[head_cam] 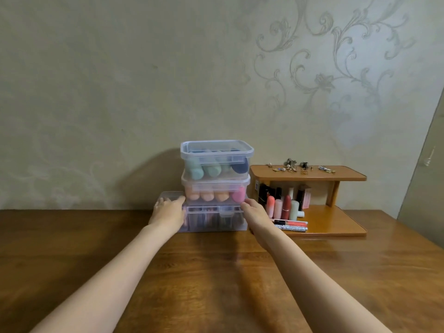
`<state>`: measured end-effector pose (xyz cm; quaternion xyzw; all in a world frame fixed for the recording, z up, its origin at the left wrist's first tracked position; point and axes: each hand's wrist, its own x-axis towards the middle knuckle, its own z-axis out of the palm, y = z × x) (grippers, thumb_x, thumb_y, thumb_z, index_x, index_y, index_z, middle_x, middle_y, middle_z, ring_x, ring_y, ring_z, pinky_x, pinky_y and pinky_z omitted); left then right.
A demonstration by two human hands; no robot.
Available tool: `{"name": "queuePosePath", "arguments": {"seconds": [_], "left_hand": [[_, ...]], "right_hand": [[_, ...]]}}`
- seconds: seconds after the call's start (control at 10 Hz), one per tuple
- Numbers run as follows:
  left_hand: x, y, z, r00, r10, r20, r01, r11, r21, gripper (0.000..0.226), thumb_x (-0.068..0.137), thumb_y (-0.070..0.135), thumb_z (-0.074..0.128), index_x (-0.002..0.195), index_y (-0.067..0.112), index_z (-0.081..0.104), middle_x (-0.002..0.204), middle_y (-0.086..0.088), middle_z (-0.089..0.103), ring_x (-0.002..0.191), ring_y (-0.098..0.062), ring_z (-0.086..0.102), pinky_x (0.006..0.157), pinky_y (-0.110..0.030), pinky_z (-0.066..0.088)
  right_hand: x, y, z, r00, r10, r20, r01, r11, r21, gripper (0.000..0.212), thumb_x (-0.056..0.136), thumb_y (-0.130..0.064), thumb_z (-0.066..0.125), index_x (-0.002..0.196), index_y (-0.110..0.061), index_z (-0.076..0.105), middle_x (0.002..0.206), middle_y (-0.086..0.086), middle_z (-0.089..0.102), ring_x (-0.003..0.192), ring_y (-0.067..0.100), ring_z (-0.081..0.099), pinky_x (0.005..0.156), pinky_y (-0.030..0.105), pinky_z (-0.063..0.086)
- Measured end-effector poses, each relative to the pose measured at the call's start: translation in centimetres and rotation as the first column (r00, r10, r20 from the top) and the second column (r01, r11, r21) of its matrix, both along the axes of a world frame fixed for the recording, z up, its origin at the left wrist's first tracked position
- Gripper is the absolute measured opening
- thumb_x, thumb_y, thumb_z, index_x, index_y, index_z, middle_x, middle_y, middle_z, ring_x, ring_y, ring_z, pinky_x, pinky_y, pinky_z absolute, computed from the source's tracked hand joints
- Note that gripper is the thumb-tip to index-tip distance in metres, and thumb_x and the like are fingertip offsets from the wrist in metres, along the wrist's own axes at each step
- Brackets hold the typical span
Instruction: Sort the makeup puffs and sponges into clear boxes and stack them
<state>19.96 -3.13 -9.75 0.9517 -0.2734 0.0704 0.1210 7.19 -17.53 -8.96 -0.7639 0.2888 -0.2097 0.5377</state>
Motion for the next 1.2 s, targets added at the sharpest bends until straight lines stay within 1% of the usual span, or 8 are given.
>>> {"name": "queuePosePath", "arguments": {"seconds": [0.3, 0.4, 0.5, 0.6, 0.8, 0.9, 1.0, 1.2], "left_hand": [[1.1, -2.0, 0.3, 0.997, -0.021, -0.075, 0.020, 1.000, -0.016, 0.048, 0.100, 0.027, 0.036, 0.147, 0.019, 0.027, 0.153, -0.019, 0.026, 0.144, -0.036, 0.017, 0.119, -0.044, 0.018], [0.5, -1.8, 1.7, 0.970, -0.134, -0.202, 0.039, 0.910, -0.413, 0.065, 0.094, 0.039, 0.049, 0.148, 0.016, 0.021, 0.155, -0.011, 0.025, 0.143, -0.030, 0.024, 0.115, -0.046, 0.027], [0.0, -2.2, 3.3, 0.922, -0.277, -0.269, -0.008, 0.684, -0.730, 0.075, 0.089, 0.039, 0.058, 0.149, 0.021, 0.016, 0.156, -0.008, 0.023, 0.142, -0.028, 0.027, 0.112, -0.048, 0.031], [-0.1, -2.9, 4.8, 0.902, -0.360, -0.240, -0.014, 0.529, -0.848, 0.063, 0.091, 0.028, 0.056, 0.146, 0.024, 0.025, 0.152, -0.009, 0.031, 0.137, -0.027, 0.035, 0.108, -0.044, 0.037], [1.0, -2.8, 5.1, 0.902, -0.371, -0.222, 0.016, 0.541, -0.841, 0.047, 0.095, 0.019, 0.050, 0.140, 0.017, 0.038, 0.144, -0.010, 0.042, 0.128, -0.028, 0.045, 0.090, -0.035, 0.047], [1.2, -3.0, 4.7, 0.914, -0.353, -0.199, 0.042, 0.571, -0.820, 0.050, 0.095, 0.020, 0.050, 0.143, 0.017, 0.034, 0.147, -0.009, 0.040, 0.132, -0.026, 0.042, 0.102, -0.038, 0.043], [0.4, -3.0, 4.2, 0.921, -0.353, -0.164, 0.090, 0.604, -0.792, 0.055, 0.095, 0.018, 0.051, 0.145, 0.015, 0.029, 0.148, -0.008, 0.039, 0.135, -0.023, 0.038, 0.102, -0.030, 0.035], [-1.0, -2.0, 5.5, 0.945, -0.299, -0.132, 0.114, 0.680, -0.724, 0.064, 0.094, 0.015, 0.052, 0.148, 0.016, 0.019, 0.148, -0.010, 0.036, 0.128, -0.024, 0.045, 0.096, -0.031, 0.039]], "right_hand": [[0.1, -1.9, -0.3, 1.000, 0.010, 0.012, -0.008, 0.992, -0.127, 0.049, 0.096, -0.006, 0.040, 0.144, -0.008, 0.030, 0.148, 0.013, 0.036, 0.137, 0.026, 0.032, 0.107, 0.032, 0.032], [0.9, -1.7, -0.5, 0.977, -0.170, 0.128, 0.209, 0.885, -0.417, 0.041, 0.093, -0.010, 0.047, 0.134, -0.010, 0.043, 0.141, 0.012, 0.039, 0.130, 0.026, 0.039, 0.105, 0.032, 0.036], [1.0, -1.2, -0.1, 0.942, -0.185, 0.281, 0.314, 0.782, -0.539, 0.038, 0.092, -0.012, 0.050, 0.130, -0.010, 0.044, 0.138, 0.010, 0.038, 0.124, 0.024, 0.043, 0.098, 0.028, 0.040], [1.3, -1.5, 1.2, 0.935, -0.084, 0.344, 0.294, 0.724, -0.623, 0.055, 0.087, -0.009, 0.057, 0.137, -0.012, 0.034, 0.143, 0.011, 0.030, 0.129, 0.023, 0.035, 0.104, 0.031, 0.038], [2.5, -2.9, 2.5, 0.955, -0.044, 0.292, 0.232, 0.724, -0.650, 0.060, 0.082, -0.002, 0.061, 0.134, -0.010, 0.032, 0.132, 0.012, 0.042, 0.119, 0.023, 0.046, 0.096, 0.028, 0.042], [2.4, -3.2, 2.2, 0.948, -0.030, 0.318, 0.242, 0.717, -0.653, 0.055, 0.082, -0.003, 0.062, 0.130, -0.008, 0.036, 0.129, 0.011, 0.044, 0.114, 0.023, 0.050, 0.094, 0.029, 0.045], [2.4, -3.0, 2.0, 0.948, -0.052, 0.314, 0.253, 0.720, -0.646, 0.048, 0.084, -0.002, 0.060, 0.126, -0.005, 0.039, 0.127, 0.013, 0.042, 0.111, 0.022, 0.049, 0.093, 0.024, 0.045], [1.0, -2.6, 4.0, 0.978, -0.063, 0.197, 0.178, 0.742, -0.646, 0.044, 0.085, -0.004, 0.060, 0.124, -0.006, 0.041, 0.130, 0.013, 0.038, 0.117, 0.023, 0.044, 0.093, 0.021, 0.036]]}}
